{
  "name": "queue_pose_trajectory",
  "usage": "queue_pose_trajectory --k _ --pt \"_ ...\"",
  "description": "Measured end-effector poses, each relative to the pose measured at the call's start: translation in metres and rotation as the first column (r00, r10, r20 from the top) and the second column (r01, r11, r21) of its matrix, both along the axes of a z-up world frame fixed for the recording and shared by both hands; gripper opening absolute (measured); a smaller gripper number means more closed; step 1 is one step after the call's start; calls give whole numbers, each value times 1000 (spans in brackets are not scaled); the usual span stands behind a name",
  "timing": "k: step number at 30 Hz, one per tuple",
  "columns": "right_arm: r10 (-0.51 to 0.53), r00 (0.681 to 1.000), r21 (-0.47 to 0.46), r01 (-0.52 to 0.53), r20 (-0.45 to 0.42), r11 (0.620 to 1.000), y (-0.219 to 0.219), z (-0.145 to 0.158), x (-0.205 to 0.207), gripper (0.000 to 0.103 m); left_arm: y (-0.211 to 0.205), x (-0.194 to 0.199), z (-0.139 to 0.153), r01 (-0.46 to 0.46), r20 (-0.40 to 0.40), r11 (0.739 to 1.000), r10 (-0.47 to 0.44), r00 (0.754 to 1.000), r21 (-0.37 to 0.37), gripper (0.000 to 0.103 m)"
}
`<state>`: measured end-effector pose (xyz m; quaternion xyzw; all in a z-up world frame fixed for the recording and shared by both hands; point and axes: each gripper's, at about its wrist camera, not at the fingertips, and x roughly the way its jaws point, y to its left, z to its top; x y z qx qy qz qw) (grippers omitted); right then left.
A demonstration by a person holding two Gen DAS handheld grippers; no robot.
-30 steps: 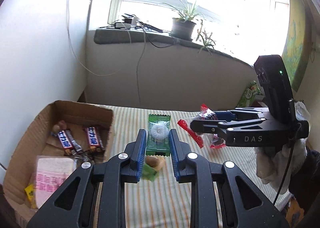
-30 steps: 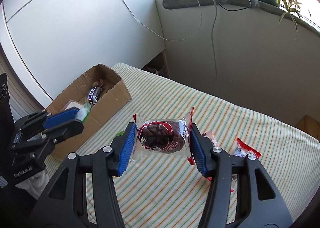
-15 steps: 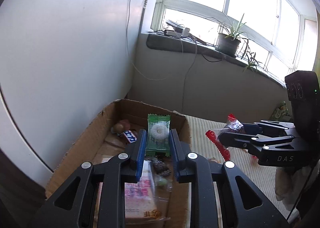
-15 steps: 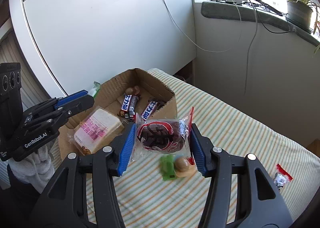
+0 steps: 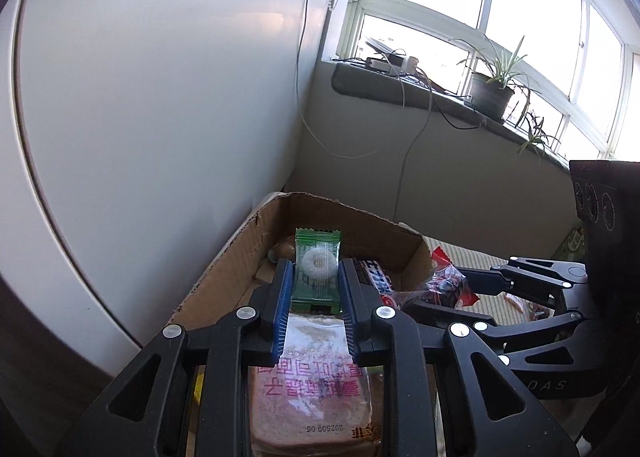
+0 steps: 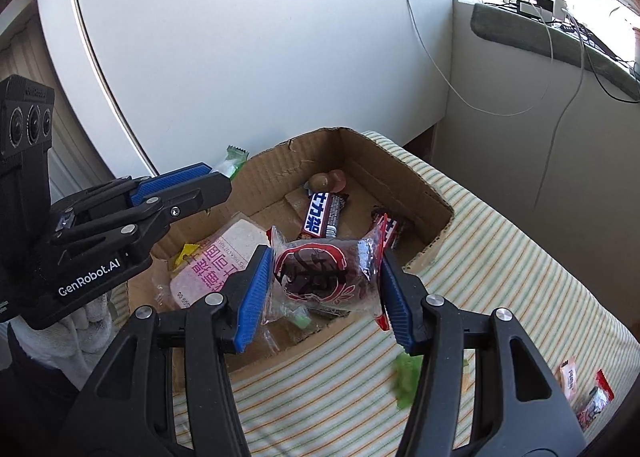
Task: Organize snacks
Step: 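Carry the mint and chocolate packets into the box and release both, then grasp the green-wrapped egg candy with the left gripper while the right grasps another chocolate packet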
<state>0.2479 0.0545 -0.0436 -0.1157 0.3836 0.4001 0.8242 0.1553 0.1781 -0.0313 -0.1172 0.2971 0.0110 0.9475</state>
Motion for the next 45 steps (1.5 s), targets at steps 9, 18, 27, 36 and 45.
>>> queue_pose_trajectory --k 9,18,27,36,45 --pt "40 999 -18 -40 8 999 13 -3 -8 60 1 -3 3 -23 9 1000 23 1000 10 30" --pt "15 1000 -8 -15 19 1000 -3 6 -8 62 1 -3 6 -18 24 1000 18 1000 -6 30" --pt "-44 998 -11 44 43 999 -42 17 -8 62 -26 -1 12 49 46 999 -49 998 -2 30" --pt "-142 987 -27 144 71 989 -101 24 -2 62 -72 5 14 173 34 985 -174 984 16 30" --pt "-284 956 -27 287 75 958 -184 24 5 62 -130 13 2 323 -29 945 -322 946 42 30"
